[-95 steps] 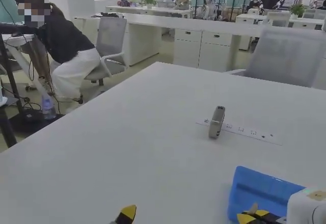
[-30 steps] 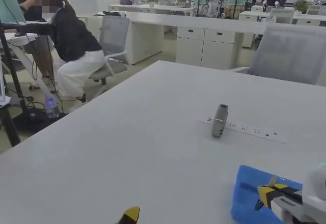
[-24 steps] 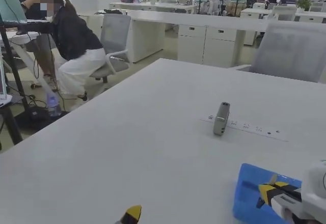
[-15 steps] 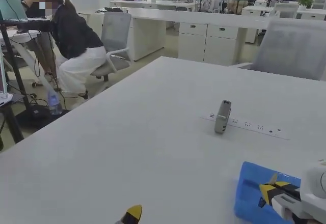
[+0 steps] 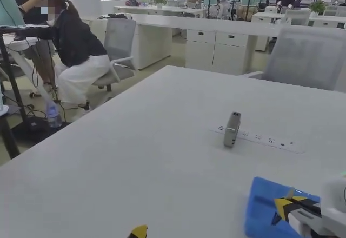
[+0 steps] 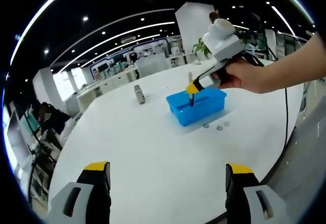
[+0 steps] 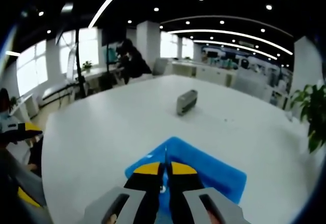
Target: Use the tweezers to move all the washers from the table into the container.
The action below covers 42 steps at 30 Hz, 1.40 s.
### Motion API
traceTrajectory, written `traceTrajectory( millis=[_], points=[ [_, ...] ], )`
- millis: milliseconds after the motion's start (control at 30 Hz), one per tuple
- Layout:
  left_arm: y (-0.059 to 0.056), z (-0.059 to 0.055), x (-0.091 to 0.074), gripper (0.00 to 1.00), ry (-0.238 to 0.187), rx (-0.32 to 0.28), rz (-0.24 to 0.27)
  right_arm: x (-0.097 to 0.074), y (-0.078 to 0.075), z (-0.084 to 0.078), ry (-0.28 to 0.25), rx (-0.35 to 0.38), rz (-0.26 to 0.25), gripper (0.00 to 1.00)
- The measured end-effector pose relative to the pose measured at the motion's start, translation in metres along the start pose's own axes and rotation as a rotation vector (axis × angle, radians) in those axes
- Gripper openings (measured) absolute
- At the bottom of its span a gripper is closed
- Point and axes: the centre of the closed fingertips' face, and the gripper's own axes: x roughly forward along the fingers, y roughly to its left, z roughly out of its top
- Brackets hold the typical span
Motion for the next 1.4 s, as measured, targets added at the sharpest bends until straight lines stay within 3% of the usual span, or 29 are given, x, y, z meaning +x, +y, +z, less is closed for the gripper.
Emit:
traceTrajectory(
  millis=[300, 400, 567, 700, 1067, 1400],
  points=[
    [-0.001, 0.002, 0.0, 0.96, -0.01, -0.002, -0.004, -0.034, 0.002, 0.022, -0.079, 0.047, 0.012, 0.02],
    [-0.001, 0.002, 0.0, 0.96, -0.012, -0.002, -0.006, -0.047, 0.01, 0.028, -0.109, 0.079, 0.028, 0.02],
    [-0.002, 0.002, 0.0, 0.96, -0.012, 0.001, -0.007, -0.065, 0.022, 0.026, -0.128, 0.089, 0.04, 0.02],
    [-0.002, 0.002, 0.0, 0.96, -0.01, 0.003, -0.008, -0.07, 0.03, 0.02, -0.121, 0.085, 0.051, 0.02],
    [-0.002, 0.001, 0.0, 0.96, 0.0, 0.008, -0.009, -0.052, 0.033, -0.024, -0.024, 0.067, 0.047, 0.02],
    [-0.002, 0.0, 0.001, 0.96, 0.006, 0.009, -0.008, -0.037, 0.029, -0.038, 0.01, 0.08, 0.032, 0.02]
  ],
)
